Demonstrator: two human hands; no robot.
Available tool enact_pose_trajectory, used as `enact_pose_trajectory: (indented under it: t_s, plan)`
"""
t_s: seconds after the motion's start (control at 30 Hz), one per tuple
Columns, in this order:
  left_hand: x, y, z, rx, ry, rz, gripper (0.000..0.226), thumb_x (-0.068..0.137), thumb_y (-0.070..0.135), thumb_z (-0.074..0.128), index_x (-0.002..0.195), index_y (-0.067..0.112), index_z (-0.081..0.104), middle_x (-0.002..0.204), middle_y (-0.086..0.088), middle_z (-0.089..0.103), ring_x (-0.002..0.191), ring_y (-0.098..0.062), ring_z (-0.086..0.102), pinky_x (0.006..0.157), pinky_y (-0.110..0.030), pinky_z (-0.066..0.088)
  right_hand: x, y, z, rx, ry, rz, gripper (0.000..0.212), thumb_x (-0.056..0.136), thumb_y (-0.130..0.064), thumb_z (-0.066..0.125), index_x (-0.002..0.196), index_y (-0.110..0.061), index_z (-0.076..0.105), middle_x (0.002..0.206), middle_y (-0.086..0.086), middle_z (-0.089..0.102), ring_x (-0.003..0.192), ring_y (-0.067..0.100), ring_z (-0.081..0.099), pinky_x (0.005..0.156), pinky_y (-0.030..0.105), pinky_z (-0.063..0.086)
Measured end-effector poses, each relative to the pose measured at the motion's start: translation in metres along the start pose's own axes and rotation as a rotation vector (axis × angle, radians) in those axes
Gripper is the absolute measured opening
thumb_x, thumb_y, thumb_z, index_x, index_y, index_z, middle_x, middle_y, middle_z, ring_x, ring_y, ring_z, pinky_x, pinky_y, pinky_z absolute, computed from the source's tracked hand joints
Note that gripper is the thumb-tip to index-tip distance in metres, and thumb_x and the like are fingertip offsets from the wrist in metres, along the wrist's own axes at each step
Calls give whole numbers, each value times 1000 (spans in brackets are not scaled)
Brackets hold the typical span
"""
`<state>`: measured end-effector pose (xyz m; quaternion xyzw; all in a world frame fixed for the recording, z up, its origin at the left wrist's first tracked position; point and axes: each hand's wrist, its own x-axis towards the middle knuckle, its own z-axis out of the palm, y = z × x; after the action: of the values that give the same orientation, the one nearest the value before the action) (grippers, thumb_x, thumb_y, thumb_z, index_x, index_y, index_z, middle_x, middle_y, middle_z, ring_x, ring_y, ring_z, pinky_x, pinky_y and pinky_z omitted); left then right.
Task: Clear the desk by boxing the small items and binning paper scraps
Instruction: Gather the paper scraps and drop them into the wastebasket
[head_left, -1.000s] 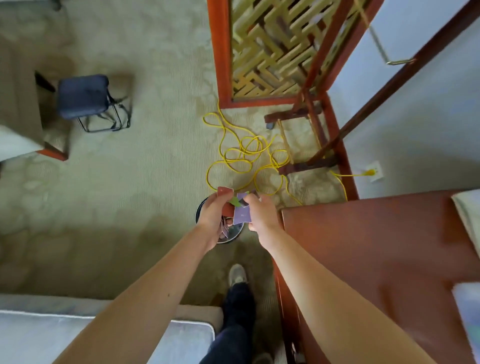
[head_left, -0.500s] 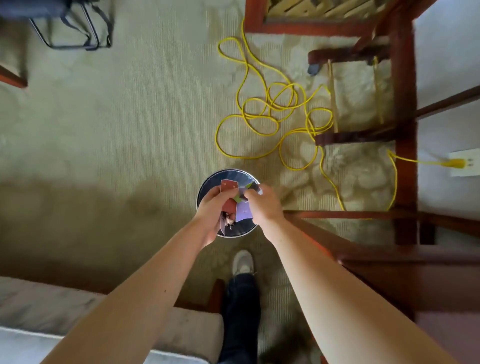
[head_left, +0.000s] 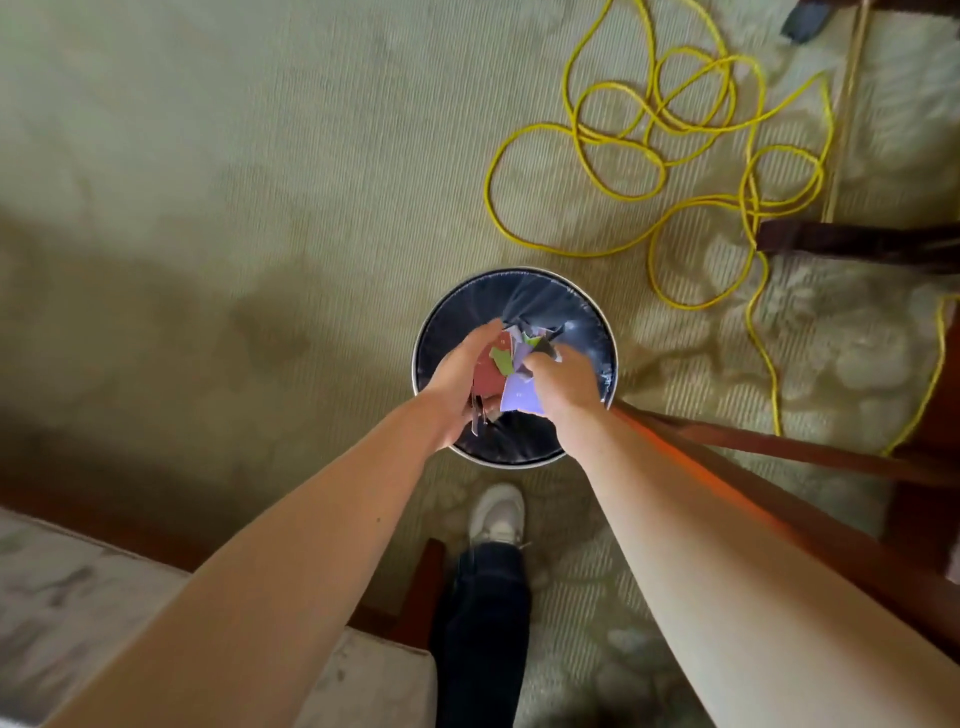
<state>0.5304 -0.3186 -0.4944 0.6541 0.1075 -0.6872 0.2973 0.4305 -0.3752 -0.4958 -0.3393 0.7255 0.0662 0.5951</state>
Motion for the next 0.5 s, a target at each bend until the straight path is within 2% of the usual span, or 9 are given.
enact_pose_trajectory:
  t_s: [0.07, 0.1, 0.17, 0.2, 0.27, 0.33, 0.4, 0.5]
  plan:
    - [7, -2, 3, -89, -39, -9, 56, 87, 65, 47, 109, 19, 71, 106, -4, 71, 102, -25, 61, 95, -39, 43, 3, 0, 1, 82, -60, 83, 17, 95, -18, 52, 111, -17, 56, 109, 4, 61, 91, 18, 54, 85, 33, 50]
    - [7, -2, 4, -112, -47, -12, 50, 92, 64, 42, 106, 24, 69, 103, 3, 68, 103, -18, 59, 102, -37, 38, 3, 0, 1, 112, -98, 137, 29, 97, -24, 51, 125, -18, 52, 121, 5, 57, 104, 22, 54, 97, 41, 46]
    - [0, -2, 6, -93, -10, -15, 52, 96, 60, 31, 124, 26, 59, 104, 9, 54, 101, -9, 49, 96, -32, 29, -2, -1, -1, 141, -135, 222, 49, 99, -35, 46, 145, -25, 35, 148, 3, 39, 131, 28, 40, 108, 53, 34]
    - [-4, -2, 7, -83, 18, -8, 56, 97, 60, 29, 136, 25, 50, 111, 7, 50, 102, -10, 45, 92, -32, 27, -6, -2, -3, 164, -131, 245, 52, 99, -36, 43, 148, -27, 30, 154, 2, 31, 137, 30, 34, 110, 55, 30]
    - [-12, 0, 8, -85, 66, 3, 58, 97, 60, 30, 144, 28, 41, 132, 4, 48, 112, -11, 42, 94, -34, 28, -12, -2, -7, 216, -106, 266, 49, 101, -31, 41, 149, -28, 30, 155, 3, 28, 137, 30, 34, 109, 55, 32]
    - [-24, 1, 6, -80, 138, 34, 50, 96, 58, 37, 136, 30, 49, 140, 3, 48, 122, -11, 43, 98, -36, 32, -24, -1, -10, 202, -91, 231, 46, 101, -20, 41, 147, -23, 35, 152, 1, 32, 134, 27, 38, 109, 50, 36]
    - [-36, 2, 5, -99, 199, 69, 37, 96, 51, 44, 122, 28, 57, 128, 4, 56, 123, -14, 50, 93, -34, 41, -36, 0, -11, 188, -63, 155, 45, 100, -11, 41, 144, -19, 41, 144, 1, 42, 126, 23, 46, 107, 46, 41]
    - [-62, 5, 9, -147, 232, 122, 30, 95, 37, 52, 117, 19, 62, 117, -2, 65, 106, -15, 61, 82, -32, 52, -67, -2, -14, 206, -5, 55, 42, 97, -10, 42, 138, -18, 50, 134, 2, 54, 114, 21, 54, 103, 44, 45]
